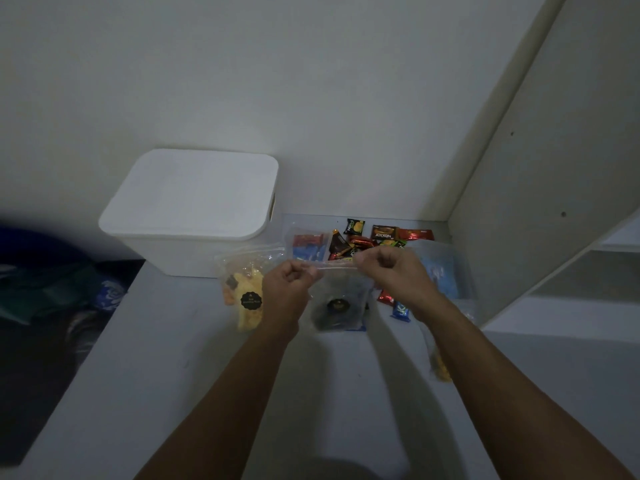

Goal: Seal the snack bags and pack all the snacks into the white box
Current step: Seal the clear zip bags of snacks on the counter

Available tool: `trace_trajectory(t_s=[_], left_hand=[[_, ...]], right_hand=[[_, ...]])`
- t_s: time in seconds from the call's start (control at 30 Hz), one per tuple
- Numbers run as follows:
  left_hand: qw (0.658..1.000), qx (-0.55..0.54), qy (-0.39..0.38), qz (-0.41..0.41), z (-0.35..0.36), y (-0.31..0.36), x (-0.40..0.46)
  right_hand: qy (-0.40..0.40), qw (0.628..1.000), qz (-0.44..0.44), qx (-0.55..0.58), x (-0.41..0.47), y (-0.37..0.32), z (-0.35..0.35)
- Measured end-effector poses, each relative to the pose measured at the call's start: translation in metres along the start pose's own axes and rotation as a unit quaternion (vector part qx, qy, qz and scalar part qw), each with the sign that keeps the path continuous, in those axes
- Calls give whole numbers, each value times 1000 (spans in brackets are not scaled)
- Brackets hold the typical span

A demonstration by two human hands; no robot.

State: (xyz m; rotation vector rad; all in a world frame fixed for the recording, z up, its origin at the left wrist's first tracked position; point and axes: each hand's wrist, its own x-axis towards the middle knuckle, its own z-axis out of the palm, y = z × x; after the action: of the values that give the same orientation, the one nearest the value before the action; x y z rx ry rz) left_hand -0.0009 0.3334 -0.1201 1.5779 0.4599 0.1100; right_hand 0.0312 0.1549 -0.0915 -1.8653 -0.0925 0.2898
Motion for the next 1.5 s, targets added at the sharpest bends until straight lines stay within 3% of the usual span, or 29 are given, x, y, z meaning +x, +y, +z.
trace_trajectory(t_s=[0.23,0.47,0.6,0.77,0.87,1.0,1.13,1.33,1.5], left_hand=[[991,-60,88,-86,-43,-16,8],[976,1,185,-111,-71,-32,27],[962,127,239,-41,-59,-31,28],[916,255,268,152,-25,-23,20],[918,267,193,221,9,-20,16],[935,257,1,245,62,-33,11],[960,217,-157,77,116,-47,-3],[923,243,-273,-120,157,-56,-24],[904,170,-345,-185,165,-58,-38]], right_hand=[[-22,996,39,-76,36,22,60],[-45,994,36,-88,61,26,102],[-34,994,31,-98,65,30,93],[20,993,30,-109,58,34,52],[91,988,56,-108,43,48,15],[201,962,106,-151,11,72,-36],[281,926,171,-186,-24,92,-74],[241,902,283,-219,-44,110,-89],[206,908,333,-151,-48,124,-83]])
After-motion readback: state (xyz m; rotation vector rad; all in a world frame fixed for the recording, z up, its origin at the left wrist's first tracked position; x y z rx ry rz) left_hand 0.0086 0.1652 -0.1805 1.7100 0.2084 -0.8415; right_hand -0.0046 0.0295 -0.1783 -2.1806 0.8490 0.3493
